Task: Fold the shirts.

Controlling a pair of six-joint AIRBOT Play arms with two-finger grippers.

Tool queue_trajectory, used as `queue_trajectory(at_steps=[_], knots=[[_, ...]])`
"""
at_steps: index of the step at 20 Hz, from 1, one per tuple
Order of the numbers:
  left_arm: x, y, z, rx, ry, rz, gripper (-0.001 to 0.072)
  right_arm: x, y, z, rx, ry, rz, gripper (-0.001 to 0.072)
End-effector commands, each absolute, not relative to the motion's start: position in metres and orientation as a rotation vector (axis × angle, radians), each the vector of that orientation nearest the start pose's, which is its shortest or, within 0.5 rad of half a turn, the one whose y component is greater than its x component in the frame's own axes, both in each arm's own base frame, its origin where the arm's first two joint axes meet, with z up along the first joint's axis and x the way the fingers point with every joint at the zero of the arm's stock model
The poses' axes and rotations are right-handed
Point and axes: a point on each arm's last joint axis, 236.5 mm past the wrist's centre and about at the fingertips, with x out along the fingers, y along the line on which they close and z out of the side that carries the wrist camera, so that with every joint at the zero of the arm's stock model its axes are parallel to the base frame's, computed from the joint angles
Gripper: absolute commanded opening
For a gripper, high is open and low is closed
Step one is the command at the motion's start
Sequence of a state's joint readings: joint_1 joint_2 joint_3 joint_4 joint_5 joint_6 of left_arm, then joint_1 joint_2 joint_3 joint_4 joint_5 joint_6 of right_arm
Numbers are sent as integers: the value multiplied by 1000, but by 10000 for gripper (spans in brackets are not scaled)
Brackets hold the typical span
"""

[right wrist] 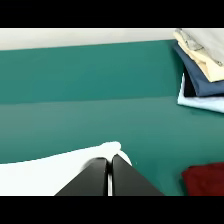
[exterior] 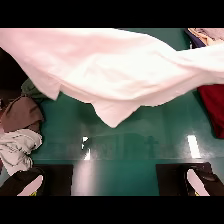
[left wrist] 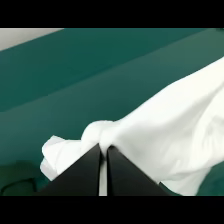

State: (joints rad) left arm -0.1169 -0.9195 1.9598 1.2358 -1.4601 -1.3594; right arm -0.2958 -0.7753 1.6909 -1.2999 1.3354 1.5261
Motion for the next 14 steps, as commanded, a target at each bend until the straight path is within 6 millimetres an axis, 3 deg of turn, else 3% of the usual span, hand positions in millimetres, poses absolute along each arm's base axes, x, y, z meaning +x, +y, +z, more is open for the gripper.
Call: queue_trajectory(at_steps=[1,6,8,10,11,12,13,14], knots=[[276,-125,362,86,564,-555,29,297,-15,346,144,594,13,14],[289,-131,204,11,974,-584,29,367,33,218,177,937,182,16],[290,-130,150,-10,1069,-571,29,398,43,170,195,993,193,16],[291,-128,112,-41,1117,-546,29,426,44,139,211,1006,184,20],[290,-127,101,-47,1132,-536,29,433,43,129,217,1021,180,126],[289,-125,94,-45,1143,-527,29,436,40,120,222,1052,174,445],[289,-123,92,-39,1149,-522,29,433,35,113,228,1101,169,512],[289,-123,92,-37,1147,-521,29,425,27,105,234,1149,162,510]])
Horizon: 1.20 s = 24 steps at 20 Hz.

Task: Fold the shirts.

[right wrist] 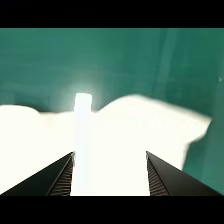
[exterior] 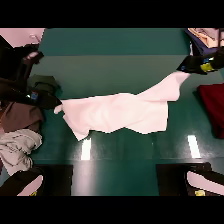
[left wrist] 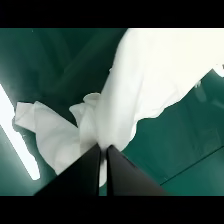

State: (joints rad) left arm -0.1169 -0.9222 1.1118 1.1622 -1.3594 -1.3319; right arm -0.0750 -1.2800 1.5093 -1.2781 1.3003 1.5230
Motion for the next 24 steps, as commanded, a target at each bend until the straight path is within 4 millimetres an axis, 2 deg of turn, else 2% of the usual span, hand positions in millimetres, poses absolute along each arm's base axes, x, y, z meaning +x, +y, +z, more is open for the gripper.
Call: queue_trajectory(at_steps=[1,3,5,6,8,9,12,14,17,19,20,22,23,24], knots=[[289,-123,92,-37,1147,-521,29,415,20,97,237,1188,157,510],[289,-123,92,-37,1147,-520,29,385,5,74,260,1254,131,503],[290,-123,93,-38,1143,-519,29,344,-3,38,311,1344,94,447],[290,-123,93,-39,1143,-519,29,317,-3,17,355,1402,84,447],[290,-123,93,-39,1143,-519,29,273,21,-17,482,1476,158,447],[290,-123,93,-39,1143,-519,29,258,32,-30,551,1492,179,448],[290,-123,93,-44,1144,-517,29,226,48,-66,650,1523,154,448],[290,-123,93,-47,1146,-516,29,218,58,-79,656,1523,154,449],[290,-123,93,-47,1146,-516,29,227,77,-82,721,1493,177,448],[289,-123,92,-46,1148,-516,29,234,84,-84,701,1501,198,434],[289,-123,92,-46,1149,-517,29,237,88,-84,685,1506,211,394],[289,-123,92,-46,1149,-517,29,247,93,-81,652,1502,237,94],[290,-123,93,-46,1147,-516,29,254,96,-75,633,1489,255,18],[291,-123,97,-43,1134,-515,29,262,99,-63,612,1464,281,17]])
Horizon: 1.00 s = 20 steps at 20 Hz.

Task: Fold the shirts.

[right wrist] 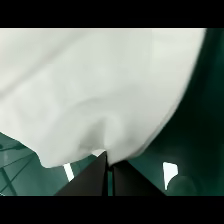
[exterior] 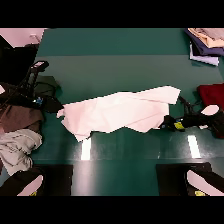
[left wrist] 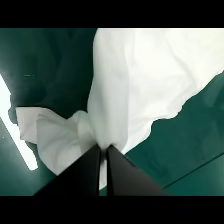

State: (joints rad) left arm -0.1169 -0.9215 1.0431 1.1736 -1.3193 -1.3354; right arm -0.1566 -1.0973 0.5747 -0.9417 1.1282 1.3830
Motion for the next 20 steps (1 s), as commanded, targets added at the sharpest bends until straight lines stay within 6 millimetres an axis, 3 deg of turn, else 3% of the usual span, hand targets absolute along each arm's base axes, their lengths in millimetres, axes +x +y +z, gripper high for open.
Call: queue_trajectory(at_steps=[1,2,3,4,6,9,11,13,15,18,20], knots=[[295,-123,109,-34,1103,-515,29,275,100,-42,585,1413,310,16],[301,-122,129,-19,1059,-515,29,291,99,-14,558,1333,333,16],[307,-121,159,4,993,-512,29,310,98,27,523,1213,356,16],[312,-120,193,25,917,-512,28,327,93,73,492,1083,364,16],[312,-120,275,63,726,-516,29,344,77,184,442,793,346,16],[284,-118,394,110,431,-511,29,322,54,324,341,449,303,15],[252,-115,455,102,275,-502,29,289,46,388,269,300,264,15],[219,-116,498,79,151,-511,29,257,41,428,204,207,210,15],[185,-125,525,69,48,-566,28,234,32,449,155,165,132,15],[157,-147,541,33,-20,-690,28,217,17,463,103,165,12,14],[165,-145,538,38,-5,-674,28,221,11,468,117,188,-4,13]])
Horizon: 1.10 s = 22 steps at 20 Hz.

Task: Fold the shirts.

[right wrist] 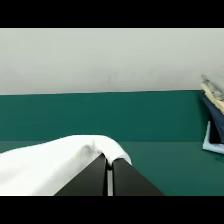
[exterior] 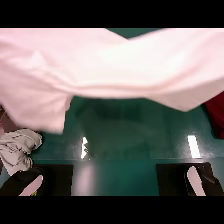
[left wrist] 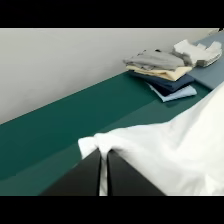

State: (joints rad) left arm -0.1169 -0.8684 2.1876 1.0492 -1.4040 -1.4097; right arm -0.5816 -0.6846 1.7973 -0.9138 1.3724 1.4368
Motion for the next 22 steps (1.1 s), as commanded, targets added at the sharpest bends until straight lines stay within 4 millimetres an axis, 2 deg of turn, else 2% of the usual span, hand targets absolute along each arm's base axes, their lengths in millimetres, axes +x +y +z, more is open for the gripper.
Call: queue_trajectory(at_steps=[1,3,5,6,8,10,12,14,16,17,18,19,20,21,22], knots=[[183,-139,529,41,29,-632,28,228,7,465,136,222,2,13],[237,-123,487,44,170,-533,28,249,-7,446,207,331,20,13],[297,-123,417,30,382,-507,29,282,-18,406,303,496,69,13],[327,-127,374,30,503,-513,29,300,-18,378,341,597,110,13],[375,-130,291,25,732,-513,28,336,-11,305,397,833,182,13],[408,-134,210,4,960,-519,29,365,0,218,395,1075,198,14],[431,-137,139,-17,1139,-518,29,388,15,145,369,1236,205,14],[445,-136,83,-31,1260,-507,30,412,31,90,377,1296,211,14],[450,-134,52,-34,1325,-493,50,430,41,55,386,1318,211,16],[453,-129,47,-25,1331,-470,313,437,44,43,388,1325,211,17],[457,-122,47,-9,1325,-435,541,443,44,36,392,1322,205,20],[458,-112,50,17,1329,-396,571,444,44,33,395,1328,206,62],[458,-100,55,57,1331,-352,571,446,42,33,394,1331,205,334],[458,-91,61,62,1332,-309,570,445,39,36,395,1338,205,490],[453,-89,68,49,1340,-289,570,443,33,43,396,1338,203,487]])
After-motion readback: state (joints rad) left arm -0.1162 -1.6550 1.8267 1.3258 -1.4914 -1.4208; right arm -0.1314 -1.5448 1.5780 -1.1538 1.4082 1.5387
